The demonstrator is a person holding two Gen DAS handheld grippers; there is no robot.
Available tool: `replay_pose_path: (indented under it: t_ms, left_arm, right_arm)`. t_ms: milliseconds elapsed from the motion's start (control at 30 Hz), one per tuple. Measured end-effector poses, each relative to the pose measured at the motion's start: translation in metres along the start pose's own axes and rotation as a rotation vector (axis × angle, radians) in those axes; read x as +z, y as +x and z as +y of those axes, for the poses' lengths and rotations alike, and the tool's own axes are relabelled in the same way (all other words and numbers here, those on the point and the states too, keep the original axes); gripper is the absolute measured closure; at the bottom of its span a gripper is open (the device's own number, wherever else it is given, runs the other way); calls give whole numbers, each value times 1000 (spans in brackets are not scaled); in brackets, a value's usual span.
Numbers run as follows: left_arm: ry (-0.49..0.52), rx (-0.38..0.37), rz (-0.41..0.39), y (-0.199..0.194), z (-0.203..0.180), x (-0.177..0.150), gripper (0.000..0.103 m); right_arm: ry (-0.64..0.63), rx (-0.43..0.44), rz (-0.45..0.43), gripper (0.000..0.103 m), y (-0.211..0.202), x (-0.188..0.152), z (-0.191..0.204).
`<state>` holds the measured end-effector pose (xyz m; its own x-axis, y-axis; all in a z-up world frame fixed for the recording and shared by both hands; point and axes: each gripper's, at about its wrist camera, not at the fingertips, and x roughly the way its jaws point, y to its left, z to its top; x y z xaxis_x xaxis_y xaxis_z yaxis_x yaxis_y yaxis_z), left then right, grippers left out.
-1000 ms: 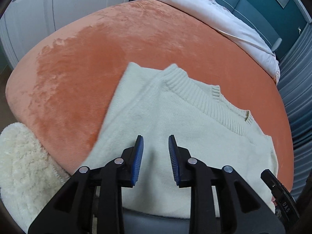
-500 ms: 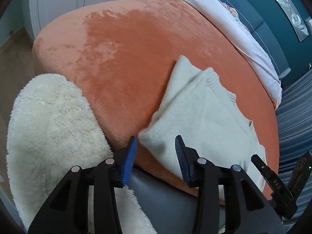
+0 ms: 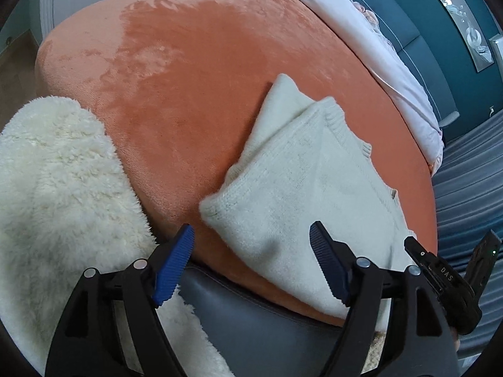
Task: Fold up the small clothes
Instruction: 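Grasp the folded bundle edge with both tools and lift it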
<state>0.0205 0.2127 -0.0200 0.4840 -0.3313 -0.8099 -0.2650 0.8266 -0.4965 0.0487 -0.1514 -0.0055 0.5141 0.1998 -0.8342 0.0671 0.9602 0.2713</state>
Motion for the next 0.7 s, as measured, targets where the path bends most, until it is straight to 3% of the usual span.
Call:
replay_pose_path:
  t_ms: [100, 233, 333, 467, 533, 633, 700]
  left_arm:
    - [-67, -27, 14, 16, 5, 8, 29]
    - [-140, -47, 37, 34, 12, 16, 29]
    - [-129, -68, 45, 36, 6, 20, 30]
    - [-124, -63, 54, 37, 3, 20, 30]
    - [-121, -64, 54, 38, 3, 19, 30]
    - [-102, -54, 53, 38, 3, 17, 30]
    - [-89, -47, 52, 41, 0, 17, 30]
  right_arm:
    - [29, 8, 74, 83, 31, 1, -2]
    - [-26, -31, 67, 83, 45, -3, 4]
    - [-43, -40, 86, 83, 40, 2, 8]
    - [36, 20, 59, 82, 28, 14, -3]
    - [40, -9, 60, 82, 34, 21, -7]
    - [19, -89, 43, 64, 42, 31, -13]
    - [37, -68, 81, 60, 57, 33, -22]
